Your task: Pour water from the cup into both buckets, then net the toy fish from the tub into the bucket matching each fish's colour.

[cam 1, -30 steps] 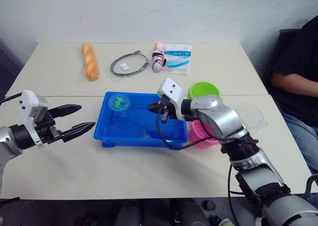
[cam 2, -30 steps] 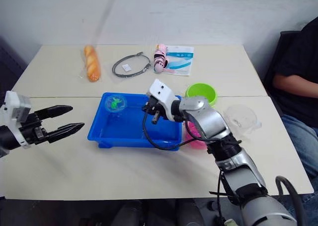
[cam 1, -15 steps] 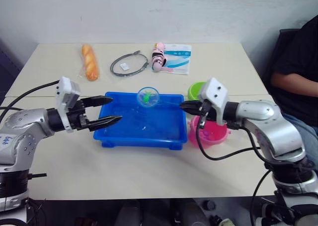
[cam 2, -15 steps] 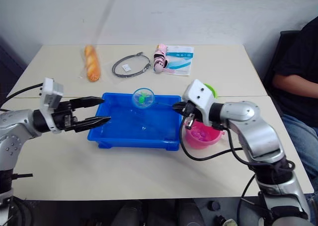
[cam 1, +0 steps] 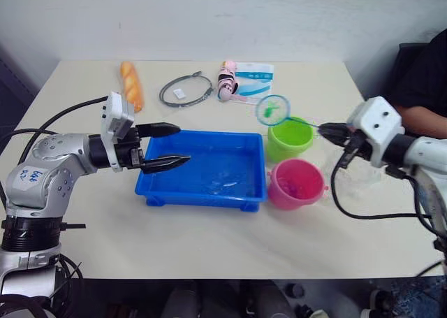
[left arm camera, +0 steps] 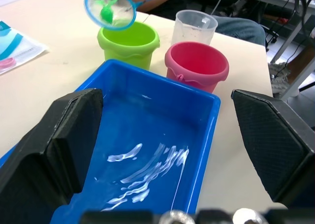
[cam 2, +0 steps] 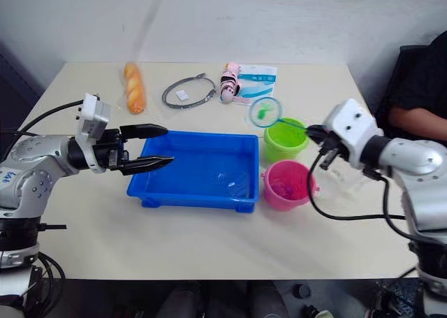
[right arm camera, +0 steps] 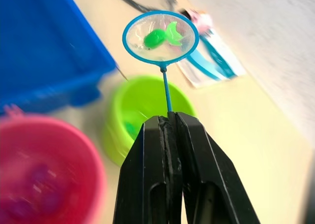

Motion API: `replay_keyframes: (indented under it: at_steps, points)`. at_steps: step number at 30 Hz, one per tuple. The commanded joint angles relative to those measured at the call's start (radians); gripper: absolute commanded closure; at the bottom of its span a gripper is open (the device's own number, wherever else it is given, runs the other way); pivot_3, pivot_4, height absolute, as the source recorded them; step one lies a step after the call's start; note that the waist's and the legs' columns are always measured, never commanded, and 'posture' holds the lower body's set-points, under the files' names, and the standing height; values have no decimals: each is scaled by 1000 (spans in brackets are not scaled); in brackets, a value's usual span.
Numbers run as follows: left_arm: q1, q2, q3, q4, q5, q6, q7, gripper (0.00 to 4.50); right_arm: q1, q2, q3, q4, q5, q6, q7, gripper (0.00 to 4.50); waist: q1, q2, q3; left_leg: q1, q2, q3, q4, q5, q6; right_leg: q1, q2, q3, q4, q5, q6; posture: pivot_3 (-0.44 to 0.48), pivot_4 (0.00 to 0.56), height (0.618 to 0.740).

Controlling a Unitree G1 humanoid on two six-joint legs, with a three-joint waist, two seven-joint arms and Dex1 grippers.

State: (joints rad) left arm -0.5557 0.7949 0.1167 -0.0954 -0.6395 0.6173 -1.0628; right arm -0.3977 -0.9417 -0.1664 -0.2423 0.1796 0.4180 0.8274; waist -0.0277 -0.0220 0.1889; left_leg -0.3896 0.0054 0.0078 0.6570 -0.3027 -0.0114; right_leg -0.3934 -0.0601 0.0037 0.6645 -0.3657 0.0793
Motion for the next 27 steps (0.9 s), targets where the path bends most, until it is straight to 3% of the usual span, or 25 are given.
replay_keyframes:
  at_steps: [1, 5, 12, 17, 21, 24, 27]
  points:
    - [-35, -20, 10, -19, -8, -18, 3, 22, 12, -60, -5, 86, -108, -204, -11, 4500, 1, 0, 0, 0, 0, 0, 0, 0, 0, 0, 0, 0, 0, 0, 0, 0, 150, 740]
    - [-52, -36, 17, -54, -20, -3, 23, 22, 21, -116, 44, 205, -271, -489, -74, 4500, -1, 0, 0, 0, 0, 1, 2, 0, 0, 0, 0, 1, 1, 0, 1, 0, 150, 740]
    - [-60, -35, 24, -91, -36, 18, 32, 22, -32, -239, 159, 387, -653, -980, -322, 4500, -2, 0, 0, 0, 0, 2, 3, 0, 0, 0, 1, 2, 2, 0, 1, 0, 150, 740]
    - [-58, -32, 23, -92, -35, 19, 33, 22, -85, -274, 172, 480, -767, -1080, -457, 4500, -2, 1, 0, 0, 0, 3, 5, 0, 0, -1, 1, 2, 3, 0, 1, 0, 150, 740]
    - [-51, -26, 18, -81, -22, 11, 27, 22, -80, -202, 140, 472, -503, -998, -327, 4500, -3, 1, 0, 0, 1, 3, 6, 0, 0, 0, 1, 2, 4, 0, 1, 0, 150, 740]
    - [-13, 9, 34, -97, -30, 20, -1, 22, -48, -127, 101, 315, -123, -745, -129, 4500, -5, 1, 0, 1, 2, 3, 7, 0, 0, 1, 3, 2, 4, 0, 1, 0, 150, 740]
    - [62, 82, 71, -145, -97, 76, -76, 22, -35, -89, 59, 130, 196, -418, -17, 4500, -7, 1, 0, 1, 5, 3, 7, 0, 0, 1, 5, 2, 9, 0, 1, 0, 150, 740]
